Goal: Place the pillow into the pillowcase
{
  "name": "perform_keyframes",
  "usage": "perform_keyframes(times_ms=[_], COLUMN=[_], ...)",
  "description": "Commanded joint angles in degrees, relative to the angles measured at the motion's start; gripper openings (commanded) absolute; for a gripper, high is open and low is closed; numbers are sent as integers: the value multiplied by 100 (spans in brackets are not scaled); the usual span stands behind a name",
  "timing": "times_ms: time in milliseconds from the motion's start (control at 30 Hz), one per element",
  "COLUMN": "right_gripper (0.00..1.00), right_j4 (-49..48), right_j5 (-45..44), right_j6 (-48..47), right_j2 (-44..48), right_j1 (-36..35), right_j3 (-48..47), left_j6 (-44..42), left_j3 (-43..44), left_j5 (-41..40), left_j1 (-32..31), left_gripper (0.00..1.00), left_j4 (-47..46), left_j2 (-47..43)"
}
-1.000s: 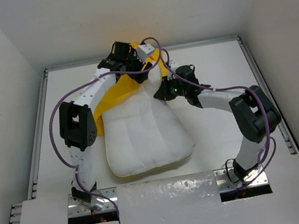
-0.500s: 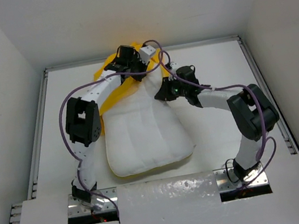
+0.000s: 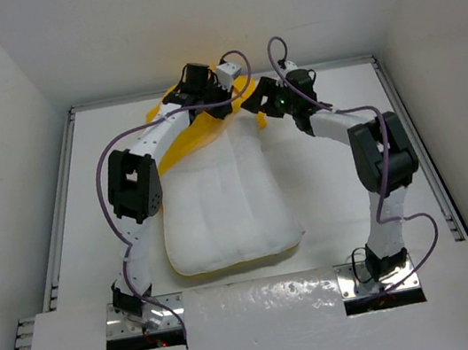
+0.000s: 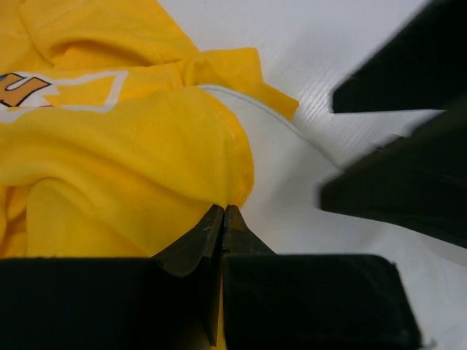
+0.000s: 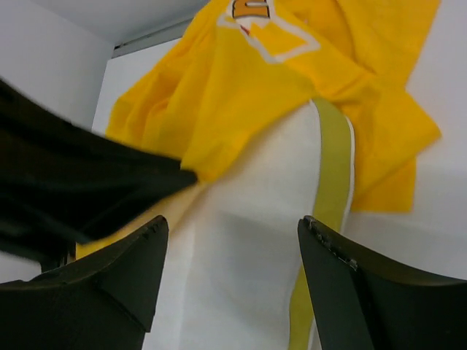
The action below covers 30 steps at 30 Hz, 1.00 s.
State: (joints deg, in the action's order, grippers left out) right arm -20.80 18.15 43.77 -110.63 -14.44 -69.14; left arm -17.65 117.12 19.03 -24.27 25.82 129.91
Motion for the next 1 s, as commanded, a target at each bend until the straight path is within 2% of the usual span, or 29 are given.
perform_keyframes(times_ms=[0,133,367,467,533,567,667,700,833,900,967], right_gripper=[71,69,72,69,59,44,15,0,0,0,0], right_j4=[223,357,497,559,472,402,348,400,-63,-888,-1599], right_j5=[-216,-172,-505,-331,107,240,750,803,804,988,1015], right_j6=[53,167,-254,-220,-62,-35,-236,-368,-957,-827,-729], right_j2=[-678,-1189,-707,-758,-855,-899,-1110,-1093,-638,-417,-144], right_j1=[-77,-86,-86,-94,-164,-200,-454,-542,-946,-1017,-1008], right_j3=[-818,-1101,-469,-346,-276,-249,-415,-459,-416,-293,-82], left_j6=[218,165,227,201,183,174,130,104,-185,-256,-860], left_j3=[188,171,329,373,373,364,390,443,698,881,1127], left_j5=[233,93,5,5,-4,-4,136,267,854,1163,1584], left_j1=[37,37,37,37,28,37,28,2,-34,-25,36], left_gripper=[0,0,0,0,0,0,0,0,0,0,0], left_j4=[19,2,-130,-156,-192,-218,-297,-306,-52,124,676], left_j2=[-185,-194,-106,-88,-79,-80,-88,-97,-97,-115,-132])
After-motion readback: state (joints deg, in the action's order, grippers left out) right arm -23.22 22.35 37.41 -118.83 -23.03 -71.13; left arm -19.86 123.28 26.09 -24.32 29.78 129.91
